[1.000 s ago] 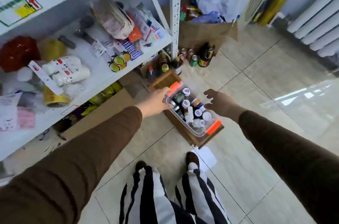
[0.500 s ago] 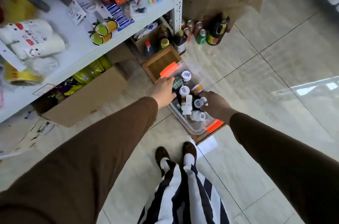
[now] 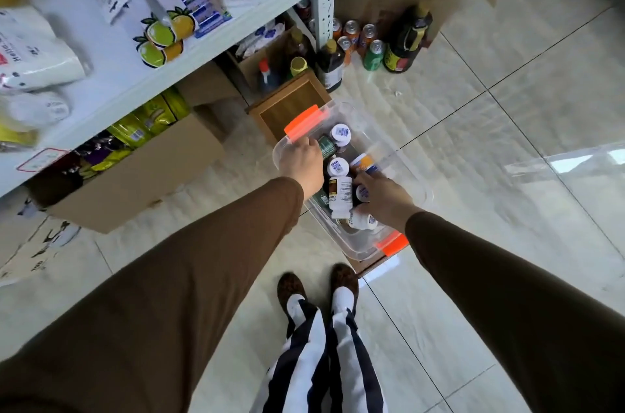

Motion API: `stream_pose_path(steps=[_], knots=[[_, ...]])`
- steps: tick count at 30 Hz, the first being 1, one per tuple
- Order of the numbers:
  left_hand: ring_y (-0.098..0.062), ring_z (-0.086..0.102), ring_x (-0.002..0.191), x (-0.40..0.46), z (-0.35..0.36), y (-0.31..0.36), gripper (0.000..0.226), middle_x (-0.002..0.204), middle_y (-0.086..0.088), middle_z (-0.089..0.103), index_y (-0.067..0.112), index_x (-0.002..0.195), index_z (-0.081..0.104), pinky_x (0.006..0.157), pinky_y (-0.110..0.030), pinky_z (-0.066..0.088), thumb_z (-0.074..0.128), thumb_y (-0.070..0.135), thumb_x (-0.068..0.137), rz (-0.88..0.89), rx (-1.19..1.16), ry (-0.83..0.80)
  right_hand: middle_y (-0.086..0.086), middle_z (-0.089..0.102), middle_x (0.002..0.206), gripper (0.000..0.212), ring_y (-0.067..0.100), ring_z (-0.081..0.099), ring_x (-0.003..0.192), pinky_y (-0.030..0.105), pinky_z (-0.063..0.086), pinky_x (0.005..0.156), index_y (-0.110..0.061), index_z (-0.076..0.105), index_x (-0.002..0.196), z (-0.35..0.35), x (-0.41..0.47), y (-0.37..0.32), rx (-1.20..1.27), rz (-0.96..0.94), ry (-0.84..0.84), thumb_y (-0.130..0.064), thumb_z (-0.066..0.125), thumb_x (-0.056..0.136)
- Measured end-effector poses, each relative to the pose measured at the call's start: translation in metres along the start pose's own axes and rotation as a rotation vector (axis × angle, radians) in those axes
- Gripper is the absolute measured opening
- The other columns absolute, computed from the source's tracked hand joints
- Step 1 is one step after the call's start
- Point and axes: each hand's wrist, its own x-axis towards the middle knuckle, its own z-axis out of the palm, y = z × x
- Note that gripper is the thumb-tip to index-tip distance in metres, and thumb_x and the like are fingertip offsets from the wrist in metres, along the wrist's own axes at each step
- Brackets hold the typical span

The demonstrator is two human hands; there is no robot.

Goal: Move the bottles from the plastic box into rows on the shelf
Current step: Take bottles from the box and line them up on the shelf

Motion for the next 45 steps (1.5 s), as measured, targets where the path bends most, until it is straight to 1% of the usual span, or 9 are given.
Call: stream_pose_path(steps=[6, 10, 16, 19, 22, 27, 34, 39, 45], knots=[[-0.026, 0.064, 0.099, 0.011, 0.009, 0.000, 0.062, 0.111, -0.007, 0.064, 0.011, 0.120, 0.047, 0.076, -0.031, 0.046, 0.078, 0.044, 0.077, -0.012, -0.201, -0.069, 0.001, 0.059, 0.122, 0.067, 0.029, 0.058, 0.107, 0.030, 0.046, 0.074, -0.037, 0.040, 0.138, 0.008, 0.007, 0.004, -0.006, 0.014, 0.067, -0.025, 0.068, 0.078], [-0.029, 0.060, 0.108, 0.011, 0.013, -0.001, 0.058, 0.121, -0.011, 0.061, 0.009, 0.125, 0.046, 0.084, -0.035, 0.046, 0.075, 0.034, 0.082, 0.036, -0.316, -0.091, 0.006, 0.061, 0.117, 0.042, 0.032, 0.059, 0.101, 0.033, 0.047, 0.075, -0.028, 0.050, 0.126, 0.003, 0.005, 0.007, 0.077, 0.025, 0.107, -0.022, 0.060, 0.086], [-0.030, 0.048, 0.127, -0.010, -0.023, -0.020, 0.054, 0.140, -0.013, 0.050, 0.015, 0.138, 0.049, 0.101, -0.035, 0.038, 0.067, 0.024, 0.088, 0.032, -0.599, -0.117, 0.009, 0.058, 0.117, 0.042, 0.030, 0.058, 0.105, 0.030, 0.040, 0.077, -0.024, 0.052, 0.129, -0.038, -0.026, 0.003, 0.199, -0.058, 0.217, -0.015, 0.055, 0.088], [-0.021, 0.059, 0.096, -0.030, -0.056, -0.040, 0.038, 0.119, -0.006, 0.057, 0.022, 0.124, 0.052, 0.077, -0.029, 0.049, 0.067, 0.024, 0.089, -0.015, -0.790, -0.126, 0.009, 0.058, 0.122, 0.046, 0.028, 0.057, 0.108, 0.025, 0.036, 0.080, -0.023, 0.051, 0.134, -0.075, -0.044, -0.011, 0.300, -0.067, 0.246, -0.013, 0.056, 0.089], [-0.006, 0.052, 0.072, -0.054, -0.099, -0.063, 0.028, 0.094, 0.003, 0.055, 0.023, 0.107, 0.050, 0.054, -0.019, 0.033, 0.068, 0.032, 0.088, -0.052, -0.815, -0.044, 0.012, 0.057, 0.123, 0.045, 0.030, 0.056, 0.110, 0.026, 0.037, 0.085, -0.020, 0.049, 0.137, -0.117, -0.062, -0.035, 0.337, -0.133, 0.247, -0.013, 0.054, 0.093], [-0.021, 0.057, 0.091, -0.101, -0.180, -0.103, 0.031, 0.107, -0.001, 0.060, 0.020, 0.113, 0.056, 0.074, -0.032, 0.044, 0.067, 0.035, 0.089, -0.066, -0.851, 0.071, 0.007, 0.055, 0.133, 0.047, 0.025, 0.054, 0.116, 0.032, 0.041, 0.098, -0.023, 0.043, 0.144, -0.187, -0.101, -0.089, 0.330, -0.261, 0.276, -0.020, 0.052, 0.098], [-0.016, 0.057, 0.084, -0.169, -0.281, -0.167, 0.029, 0.100, 0.002, 0.063, 0.028, 0.102, 0.055, 0.074, -0.032, 0.041, 0.073, 0.042, 0.084, -0.063, -0.935, 0.229, -0.002, 0.055, 0.100, 0.037, 0.016, 0.053, 0.084, 0.026, 0.041, 0.072, -0.016, 0.049, 0.131, -0.272, -0.158, -0.179, 0.323, -0.482, 0.360, -0.022, 0.058, 0.096], [-0.015, 0.060, 0.101, -0.212, -0.339, -0.208, 0.034, 0.114, 0.006, 0.061, 0.031, 0.113, 0.056, 0.089, -0.034, 0.047, 0.071, 0.043, 0.085, -0.116, -0.926, 0.382, 0.005, 0.061, 0.113, 0.033, 0.021, 0.058, 0.100, 0.036, 0.046, 0.087, -0.018, 0.049, 0.126, -0.325, -0.194, -0.244, 0.233, -0.658, 0.436, -0.027, 0.058, 0.096], [-0.027, 0.064, 0.101, -0.262, -0.394, -0.266, 0.030, 0.112, -0.003, 0.065, 0.025, 0.117, 0.060, 0.088, -0.042, 0.051, 0.069, 0.031, 0.089, -0.097, -0.933, 0.525, 0.003, 0.060, 0.113, 0.032, 0.022, 0.057, 0.100, 0.031, 0.043, 0.082, -0.017, 0.051, 0.126, -0.372, -0.224, -0.333, 0.172, -0.799, 0.486, -0.019, 0.058, 0.095]])
